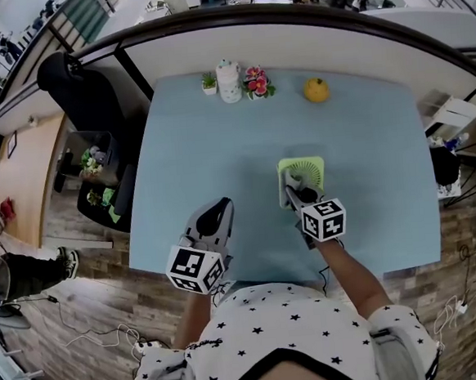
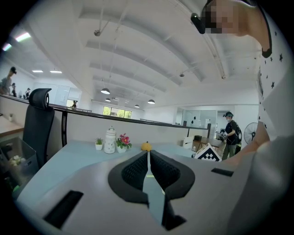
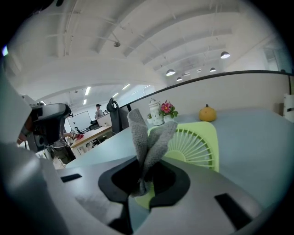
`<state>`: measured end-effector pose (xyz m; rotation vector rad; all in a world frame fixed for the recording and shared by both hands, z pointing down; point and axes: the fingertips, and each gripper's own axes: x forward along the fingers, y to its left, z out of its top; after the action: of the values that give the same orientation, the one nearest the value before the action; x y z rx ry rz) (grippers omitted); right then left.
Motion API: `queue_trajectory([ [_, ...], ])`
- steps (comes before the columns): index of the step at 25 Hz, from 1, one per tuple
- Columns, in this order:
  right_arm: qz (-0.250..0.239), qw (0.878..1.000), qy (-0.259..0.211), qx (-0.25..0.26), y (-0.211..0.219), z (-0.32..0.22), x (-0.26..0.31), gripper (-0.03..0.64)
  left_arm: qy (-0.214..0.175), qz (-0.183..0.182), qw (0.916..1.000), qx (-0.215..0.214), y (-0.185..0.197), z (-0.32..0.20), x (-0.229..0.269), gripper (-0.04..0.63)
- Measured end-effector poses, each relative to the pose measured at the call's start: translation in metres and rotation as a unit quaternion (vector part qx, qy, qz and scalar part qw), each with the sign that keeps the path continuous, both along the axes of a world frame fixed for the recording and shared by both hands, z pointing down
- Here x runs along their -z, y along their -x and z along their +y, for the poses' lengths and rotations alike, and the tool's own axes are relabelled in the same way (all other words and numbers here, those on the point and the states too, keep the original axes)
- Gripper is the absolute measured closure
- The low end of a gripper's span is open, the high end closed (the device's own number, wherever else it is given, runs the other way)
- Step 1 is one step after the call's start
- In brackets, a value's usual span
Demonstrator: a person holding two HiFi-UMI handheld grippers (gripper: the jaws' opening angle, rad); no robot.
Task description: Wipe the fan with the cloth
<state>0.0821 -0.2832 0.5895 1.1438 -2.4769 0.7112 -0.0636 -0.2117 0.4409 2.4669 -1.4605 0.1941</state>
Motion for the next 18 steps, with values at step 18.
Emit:
queue_trajectory([
  [18, -0.002, 0.991, 0.008, -0.13, -0.101, -0.009, -0.005, 0.565, 0.003, -0.006, 0.9986, -0.053, -0.039, -0.011, 0.0, 0.555],
])
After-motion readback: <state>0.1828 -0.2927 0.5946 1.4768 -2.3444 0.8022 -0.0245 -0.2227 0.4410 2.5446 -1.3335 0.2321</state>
